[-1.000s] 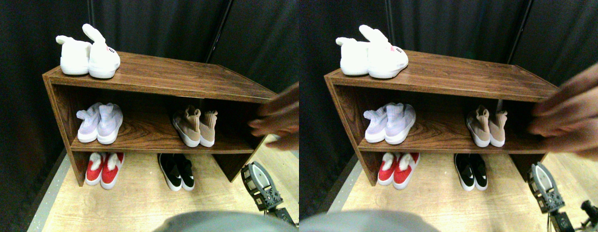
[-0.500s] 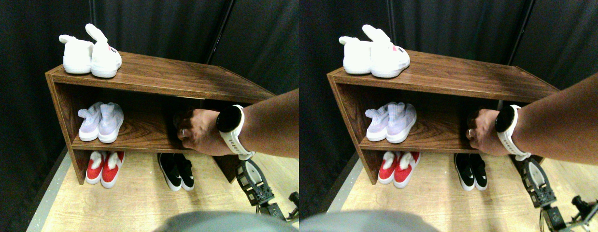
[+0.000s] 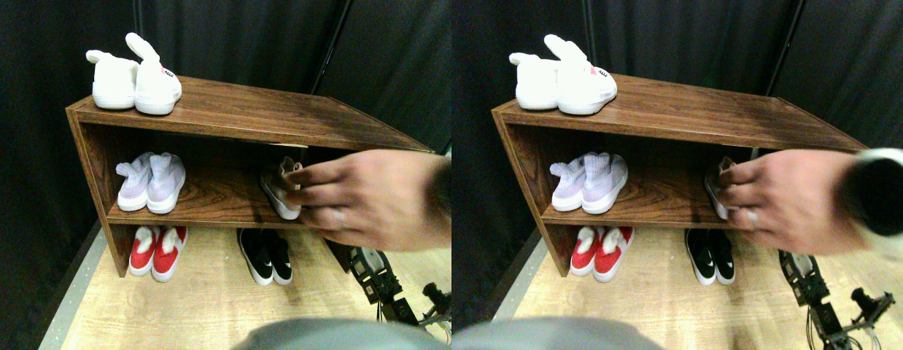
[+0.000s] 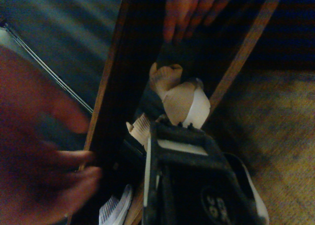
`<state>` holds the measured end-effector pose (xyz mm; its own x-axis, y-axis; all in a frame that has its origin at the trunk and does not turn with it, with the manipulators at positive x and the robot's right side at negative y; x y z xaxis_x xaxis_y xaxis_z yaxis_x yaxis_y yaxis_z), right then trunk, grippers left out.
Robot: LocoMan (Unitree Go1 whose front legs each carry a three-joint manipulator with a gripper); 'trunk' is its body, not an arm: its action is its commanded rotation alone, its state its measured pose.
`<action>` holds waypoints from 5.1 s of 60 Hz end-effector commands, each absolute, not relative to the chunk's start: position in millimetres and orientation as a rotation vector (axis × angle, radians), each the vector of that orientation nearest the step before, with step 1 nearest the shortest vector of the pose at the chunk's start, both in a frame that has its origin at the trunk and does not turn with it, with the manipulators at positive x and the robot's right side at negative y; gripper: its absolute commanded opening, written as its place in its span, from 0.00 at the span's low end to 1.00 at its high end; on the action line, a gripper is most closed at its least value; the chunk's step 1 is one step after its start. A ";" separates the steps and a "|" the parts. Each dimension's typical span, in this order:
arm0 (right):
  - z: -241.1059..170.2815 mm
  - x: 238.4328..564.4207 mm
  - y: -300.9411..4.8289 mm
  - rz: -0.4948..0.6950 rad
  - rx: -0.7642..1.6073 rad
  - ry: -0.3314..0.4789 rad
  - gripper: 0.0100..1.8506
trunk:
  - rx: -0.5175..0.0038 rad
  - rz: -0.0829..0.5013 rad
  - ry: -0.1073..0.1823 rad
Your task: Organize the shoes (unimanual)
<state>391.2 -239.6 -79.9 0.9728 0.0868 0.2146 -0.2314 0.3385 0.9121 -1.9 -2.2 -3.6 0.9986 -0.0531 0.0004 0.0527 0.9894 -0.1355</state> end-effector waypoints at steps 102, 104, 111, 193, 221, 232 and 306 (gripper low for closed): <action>-65.0 385.6 -235.8 0.072 1.080 -0.069 1.00 | -0.149 -0.060 0.012; -65.6 389.6 -234.8 0.074 1.097 -0.062 1.00 | -0.148 -0.060 0.013; -67.9 400.7 -233.7 0.069 1.134 -0.040 1.00 | -0.149 -0.058 0.013; -101.5 484.1 -234.9 -0.054 1.214 0.058 0.98 | -0.151 -0.026 0.031; -72.3 401.3 -262.0 0.070 1.210 -0.060 0.88 | -0.139 -0.044 0.032; -61.9 378.9 -283.1 0.033 1.214 -0.120 0.63 | -0.136 -0.046 0.029; -65.0 506.9 -316.1 -0.194 1.213 -0.176 0.03 | -0.154 -0.014 0.020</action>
<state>502.1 -317.4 -65.0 0.9720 -0.2347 0.0114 0.0741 0.3523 0.9330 -0.8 -3.9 -2.6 0.9994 -0.0305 -0.0155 0.0283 0.9910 -0.1311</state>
